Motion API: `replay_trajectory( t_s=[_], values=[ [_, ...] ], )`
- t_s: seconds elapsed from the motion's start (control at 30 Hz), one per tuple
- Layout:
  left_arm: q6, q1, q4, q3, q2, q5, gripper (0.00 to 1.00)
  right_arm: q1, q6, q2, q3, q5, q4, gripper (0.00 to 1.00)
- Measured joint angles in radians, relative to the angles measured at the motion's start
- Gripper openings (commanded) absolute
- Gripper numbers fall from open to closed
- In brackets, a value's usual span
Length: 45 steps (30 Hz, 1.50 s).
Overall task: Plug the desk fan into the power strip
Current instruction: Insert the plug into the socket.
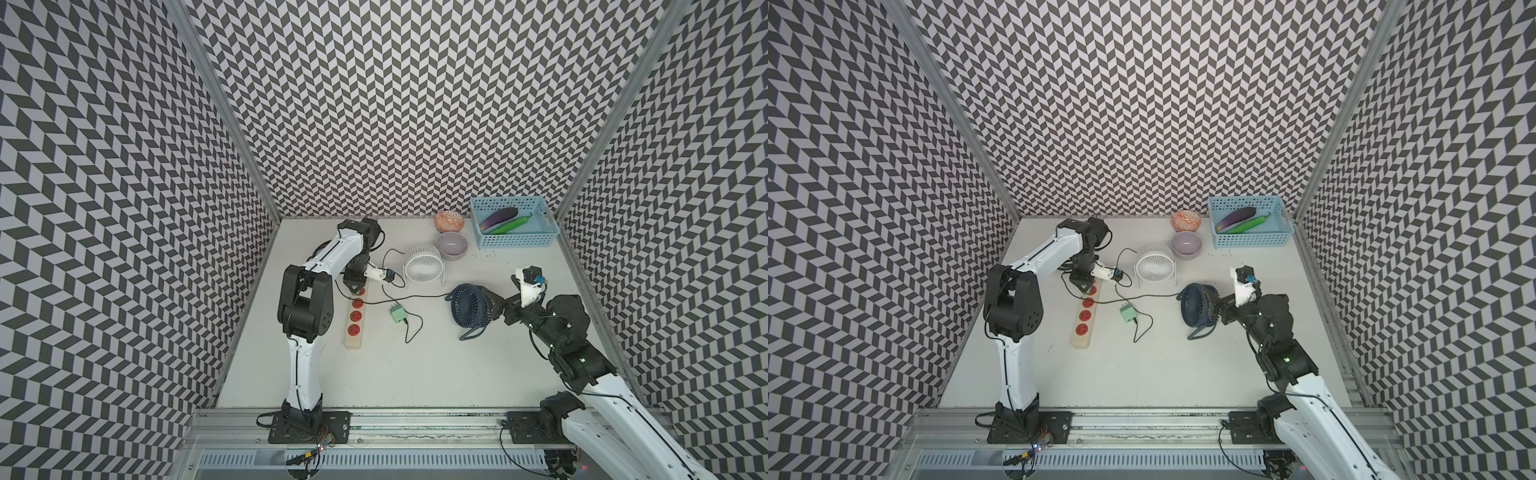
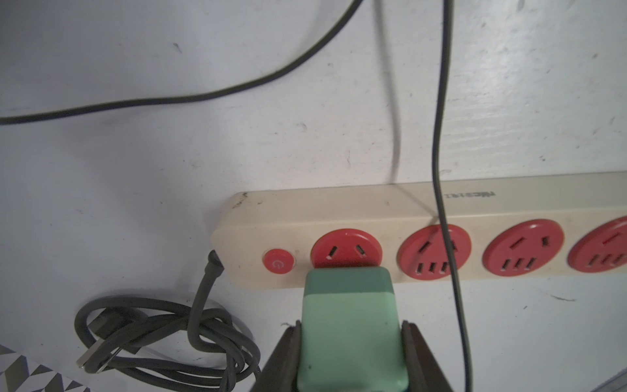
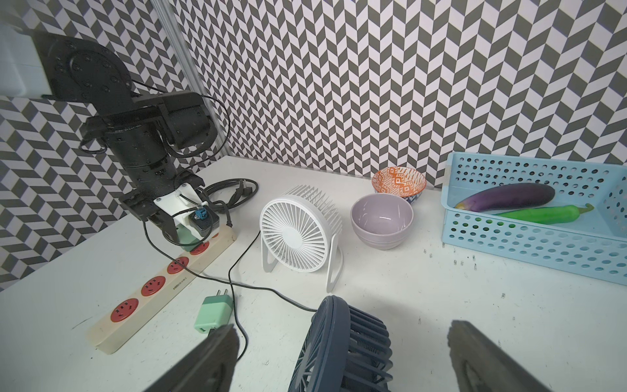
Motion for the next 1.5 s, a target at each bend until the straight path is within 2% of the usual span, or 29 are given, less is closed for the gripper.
replay_trajectory(
  t_s=[0.7,1.37,1.5],
  values=[
    [-0.031,-0.048,0.065,-0.087,-0.027,-0.059,0.00,0.003,0.000,0.006,0.000,-0.002,0.007,1.00],
    [-0.065,-0.058,0.025,-0.032,0.020,-0.057,0.00,0.005,0.000,0.016,-0.006,-0.004,0.008,1.00],
    [-0.088,-0.064,0.052,-0.070,0.000,-0.058,0.00,0.005,0.000,0.019,-0.006,-0.003,0.006,1.00]
  ],
)
